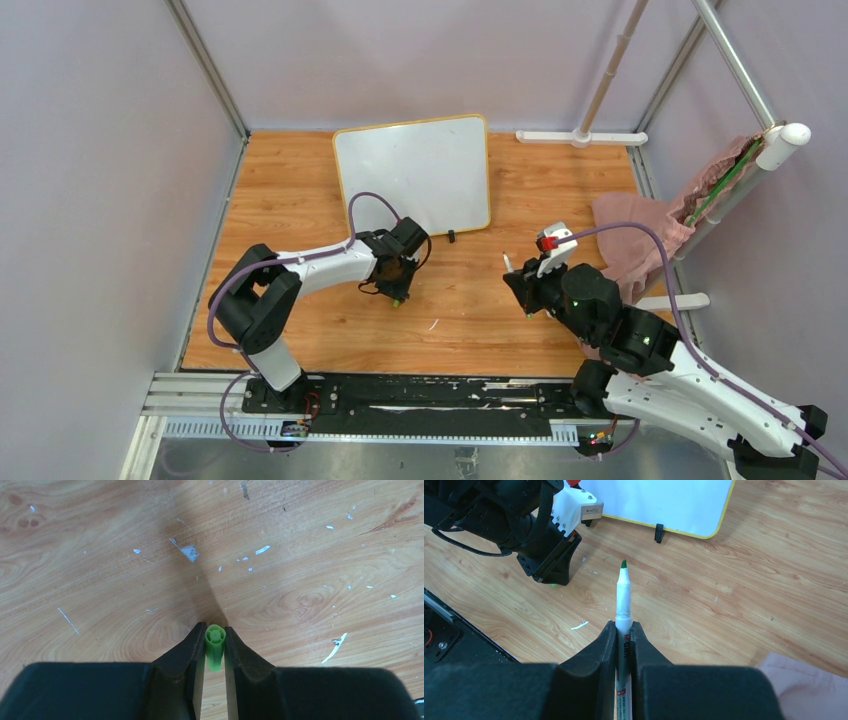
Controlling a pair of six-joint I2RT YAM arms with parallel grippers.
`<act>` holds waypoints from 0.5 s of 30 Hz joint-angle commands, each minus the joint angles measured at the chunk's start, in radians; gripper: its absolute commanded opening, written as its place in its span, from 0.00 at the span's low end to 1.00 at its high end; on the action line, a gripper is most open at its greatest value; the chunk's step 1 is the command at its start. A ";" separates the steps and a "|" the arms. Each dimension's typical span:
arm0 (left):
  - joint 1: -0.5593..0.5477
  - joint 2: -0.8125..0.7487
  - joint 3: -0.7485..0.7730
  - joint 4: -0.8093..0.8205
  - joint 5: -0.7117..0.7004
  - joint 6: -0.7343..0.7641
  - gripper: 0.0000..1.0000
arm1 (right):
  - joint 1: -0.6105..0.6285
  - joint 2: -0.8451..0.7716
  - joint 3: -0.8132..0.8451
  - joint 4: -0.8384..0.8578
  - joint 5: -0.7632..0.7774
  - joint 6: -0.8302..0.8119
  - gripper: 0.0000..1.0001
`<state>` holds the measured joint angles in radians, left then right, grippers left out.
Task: Write a sentence on the whiteboard
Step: Place the pen cap at the center of the board.
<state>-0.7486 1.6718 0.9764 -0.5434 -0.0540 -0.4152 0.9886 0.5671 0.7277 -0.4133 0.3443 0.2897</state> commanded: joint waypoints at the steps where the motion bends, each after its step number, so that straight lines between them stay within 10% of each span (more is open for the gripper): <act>1: -0.008 0.015 -0.009 0.044 0.010 0.001 0.24 | 0.012 -0.002 -0.007 0.008 0.021 -0.012 0.00; 15: -0.008 0.002 -0.018 0.051 0.012 -0.008 0.32 | 0.012 -0.008 -0.002 0.002 0.019 -0.007 0.00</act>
<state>-0.7486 1.6718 0.9741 -0.5167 -0.0452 -0.4194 0.9886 0.5674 0.7277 -0.4133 0.3443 0.2901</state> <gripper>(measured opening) 0.306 0.125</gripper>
